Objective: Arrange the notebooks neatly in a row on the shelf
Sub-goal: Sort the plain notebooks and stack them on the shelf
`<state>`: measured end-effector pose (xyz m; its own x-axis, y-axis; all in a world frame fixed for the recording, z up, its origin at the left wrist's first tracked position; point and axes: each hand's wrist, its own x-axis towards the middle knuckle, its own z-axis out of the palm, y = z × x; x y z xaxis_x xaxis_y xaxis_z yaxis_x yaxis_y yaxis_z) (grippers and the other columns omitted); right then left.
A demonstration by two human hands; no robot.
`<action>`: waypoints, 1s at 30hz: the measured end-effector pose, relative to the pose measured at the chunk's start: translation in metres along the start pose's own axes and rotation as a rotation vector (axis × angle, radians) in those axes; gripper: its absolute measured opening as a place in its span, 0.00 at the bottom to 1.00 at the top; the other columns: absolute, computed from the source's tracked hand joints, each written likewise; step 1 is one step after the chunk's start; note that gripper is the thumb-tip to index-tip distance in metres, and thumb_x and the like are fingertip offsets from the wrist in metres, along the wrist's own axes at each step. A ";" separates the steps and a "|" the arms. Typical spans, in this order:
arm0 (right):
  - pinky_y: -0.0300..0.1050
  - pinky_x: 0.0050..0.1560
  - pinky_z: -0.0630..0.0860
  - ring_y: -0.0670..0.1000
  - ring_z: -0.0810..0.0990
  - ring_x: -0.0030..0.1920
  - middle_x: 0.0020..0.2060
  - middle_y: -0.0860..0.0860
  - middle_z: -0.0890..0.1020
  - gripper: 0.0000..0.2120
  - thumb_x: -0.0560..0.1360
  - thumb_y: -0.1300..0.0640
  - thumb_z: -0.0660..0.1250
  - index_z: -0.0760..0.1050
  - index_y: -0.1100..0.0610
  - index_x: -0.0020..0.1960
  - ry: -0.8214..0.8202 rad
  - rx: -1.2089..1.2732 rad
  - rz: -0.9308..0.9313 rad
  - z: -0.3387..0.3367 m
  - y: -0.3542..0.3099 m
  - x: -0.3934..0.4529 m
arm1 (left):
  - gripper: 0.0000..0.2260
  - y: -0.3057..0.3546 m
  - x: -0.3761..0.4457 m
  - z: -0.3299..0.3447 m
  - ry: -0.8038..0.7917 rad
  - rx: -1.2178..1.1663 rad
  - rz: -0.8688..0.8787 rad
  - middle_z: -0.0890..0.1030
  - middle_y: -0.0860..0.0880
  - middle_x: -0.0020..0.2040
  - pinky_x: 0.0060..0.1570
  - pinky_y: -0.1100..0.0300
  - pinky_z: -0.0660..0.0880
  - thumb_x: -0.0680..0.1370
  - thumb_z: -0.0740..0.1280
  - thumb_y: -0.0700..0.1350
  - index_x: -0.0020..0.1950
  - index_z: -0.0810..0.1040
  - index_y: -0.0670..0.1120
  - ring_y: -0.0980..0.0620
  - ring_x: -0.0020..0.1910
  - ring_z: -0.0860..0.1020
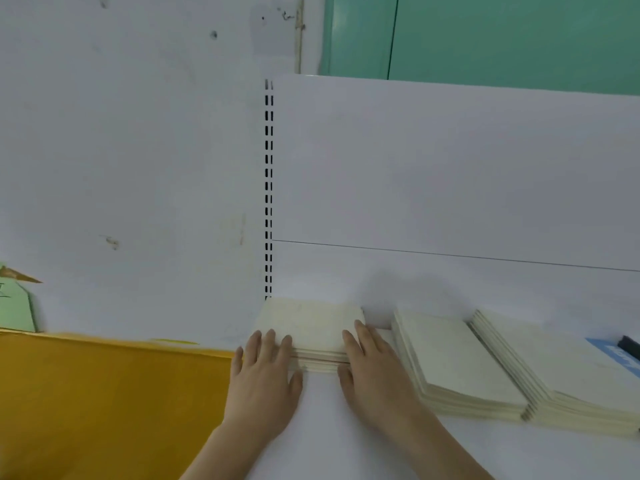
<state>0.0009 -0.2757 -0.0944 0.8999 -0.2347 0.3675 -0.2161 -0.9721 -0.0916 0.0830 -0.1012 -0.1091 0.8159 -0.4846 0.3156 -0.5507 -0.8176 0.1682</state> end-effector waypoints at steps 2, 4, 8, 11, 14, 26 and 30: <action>0.52 0.74 0.56 0.59 0.56 0.76 0.76 0.57 0.59 0.25 0.80 0.53 0.53 0.59 0.57 0.76 -0.086 -0.031 0.023 0.007 -0.003 0.008 | 0.27 -0.006 -0.001 -0.003 -0.017 -0.036 0.033 0.52 0.49 0.81 0.78 0.48 0.48 0.82 0.50 0.60 0.80 0.53 0.53 0.45 0.80 0.45; 0.52 0.68 0.68 0.59 0.71 0.69 0.69 0.57 0.73 0.22 0.76 0.57 0.62 0.71 0.57 0.70 -0.072 -0.060 0.009 0.007 -0.001 0.013 | 0.26 -0.010 0.000 -0.006 -0.019 -0.092 0.052 0.52 0.50 0.81 0.79 0.50 0.47 0.83 0.51 0.59 0.80 0.54 0.53 0.47 0.80 0.44; 0.47 0.45 0.80 0.53 0.81 0.44 0.43 0.46 0.82 0.14 0.71 0.46 0.61 0.82 0.49 0.48 0.043 -0.070 -0.072 0.000 0.008 0.009 | 0.22 -0.017 0.003 -0.008 0.055 -0.263 0.053 0.62 0.51 0.78 0.78 0.56 0.52 0.83 0.54 0.57 0.77 0.65 0.51 0.49 0.79 0.52; 0.49 0.48 0.76 0.52 0.77 0.49 0.46 0.45 0.81 0.26 0.73 0.37 0.49 0.80 0.49 0.52 -0.006 -0.097 -0.109 -0.009 0.014 0.008 | 0.18 -0.017 0.005 -0.009 0.115 -0.384 0.047 0.71 0.52 0.72 0.75 0.60 0.55 0.83 0.58 0.53 0.71 0.73 0.48 0.50 0.77 0.60; 0.46 0.41 0.72 0.50 0.78 0.46 0.42 0.44 0.82 0.26 0.75 0.38 0.46 0.79 0.50 0.46 0.082 -0.094 -0.116 -0.018 0.014 0.008 | 0.17 -0.016 0.006 -0.011 0.141 -0.452 0.025 0.72 0.51 0.72 0.75 0.60 0.58 0.83 0.60 0.51 0.70 0.73 0.48 0.51 0.76 0.61; 0.41 0.45 0.79 0.44 0.82 0.50 0.52 0.43 0.83 0.15 0.80 0.50 0.58 0.79 0.52 0.60 0.568 0.293 -0.185 -0.046 -0.039 -0.033 | 0.23 0.067 -0.021 -0.076 -0.012 -1.394 -0.193 0.81 0.64 0.53 0.56 0.56 0.79 0.75 0.58 0.67 0.69 0.67 0.65 0.63 0.53 0.81; 0.39 0.66 0.70 0.42 0.72 0.68 0.66 0.45 0.76 0.19 0.82 0.49 0.57 0.75 0.55 0.67 0.461 0.380 -0.382 -0.030 -0.034 -0.043 | 0.13 0.063 -0.018 -0.071 0.191 -1.414 -0.386 0.82 0.56 0.53 0.52 0.49 0.81 0.84 0.58 0.44 0.62 0.72 0.62 0.56 0.52 0.80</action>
<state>-0.0419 -0.2322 -0.0797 0.6164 0.0637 0.7849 0.3056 -0.9380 -0.1639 0.0211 -0.1221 -0.0382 0.9753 -0.1735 0.1370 -0.1121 0.1459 0.9829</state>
